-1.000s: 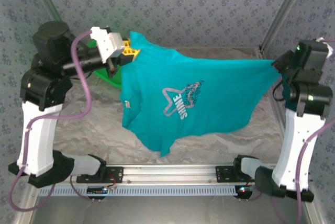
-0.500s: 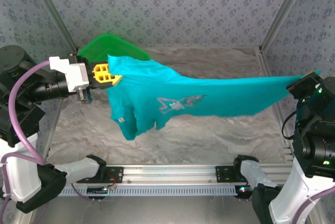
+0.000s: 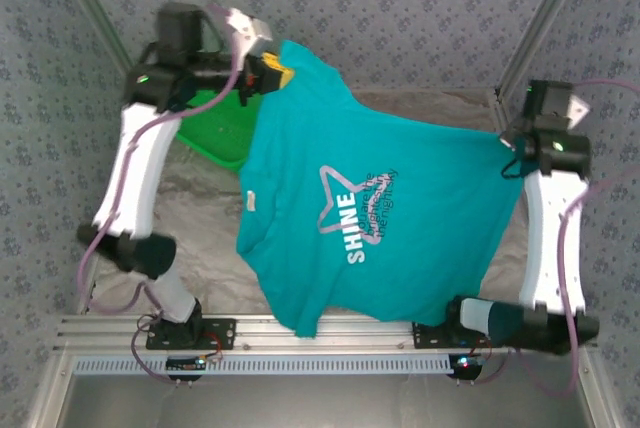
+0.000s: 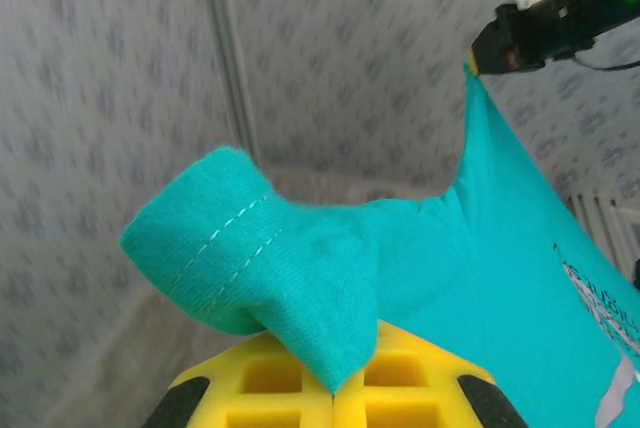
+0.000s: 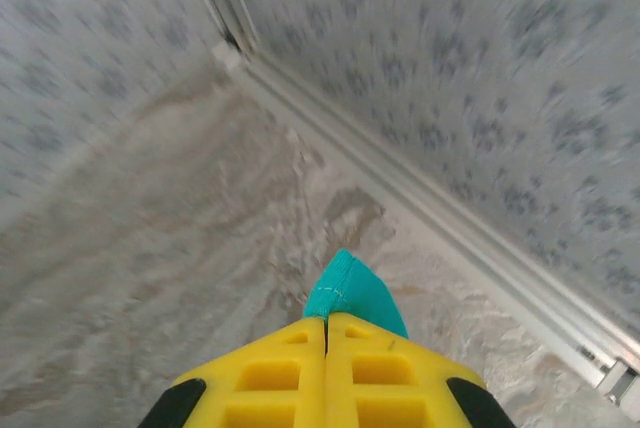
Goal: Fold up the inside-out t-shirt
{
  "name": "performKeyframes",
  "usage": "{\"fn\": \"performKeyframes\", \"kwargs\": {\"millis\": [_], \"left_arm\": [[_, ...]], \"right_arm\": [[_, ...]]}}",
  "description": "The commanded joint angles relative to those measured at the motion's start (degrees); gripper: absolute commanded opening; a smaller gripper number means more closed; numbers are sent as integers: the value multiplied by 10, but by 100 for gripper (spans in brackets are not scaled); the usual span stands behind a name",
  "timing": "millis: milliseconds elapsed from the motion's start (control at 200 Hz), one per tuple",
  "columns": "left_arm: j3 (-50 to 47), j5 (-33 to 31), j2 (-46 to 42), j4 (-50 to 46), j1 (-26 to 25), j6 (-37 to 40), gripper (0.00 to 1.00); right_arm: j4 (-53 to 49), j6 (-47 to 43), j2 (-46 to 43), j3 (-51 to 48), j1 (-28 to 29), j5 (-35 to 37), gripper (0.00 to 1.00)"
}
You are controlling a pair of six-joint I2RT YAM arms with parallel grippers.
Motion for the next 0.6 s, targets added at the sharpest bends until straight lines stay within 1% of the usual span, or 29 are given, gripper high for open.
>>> {"fn": "performKeyframes", "kwargs": {"millis": [0,45,95,105,150,190,230,245,260,270,285,305,325,385,430,510,595], "left_arm": [[6,-18,90,-24,2,65,0],[16,-35,133,-24,1,87,0],[37,-52,185,-23,0,98,0],[44,-56,196,-23,0,98,1],[83,-76,245,-34,-1,102,13],[122,-97,288,-45,-4,103,32],[166,-119,326,-51,-6,98,45],[179,-126,339,-51,-6,95,49],[192,-136,350,-49,-6,90,55],[200,-142,357,-47,-6,86,59],[211,-150,367,-45,-6,79,62],[226,-161,377,-42,-6,68,64],[238,-170,385,-37,-5,60,64],[251,-209,390,-9,-5,27,66],[250,-242,380,9,-5,3,68],[246,-279,353,8,-7,-35,69],[203,-316,308,0,-16,-107,68]], "right_arm": [[78,26,71,-31,19,33,0],[101,29,114,-36,32,48,0],[124,34,164,-34,39,45,0],[128,35,176,-33,39,45,0],[140,42,231,-17,39,34,0],[142,46,280,9,40,29,0],[152,46,328,33,40,27,0],[158,47,345,43,40,26,4],[163,45,363,51,39,21,8],[166,43,375,59,37,17,14],[170,41,392,71,36,11,20],[167,40,414,89,31,-3,26],[158,43,435,113,26,-17,29],[115,52,481,178,10,-54,34],[99,56,486,199,4,-60,37],[96,56,458,183,3,-52,45],[100,51,402,125,9,-48,47]]}}
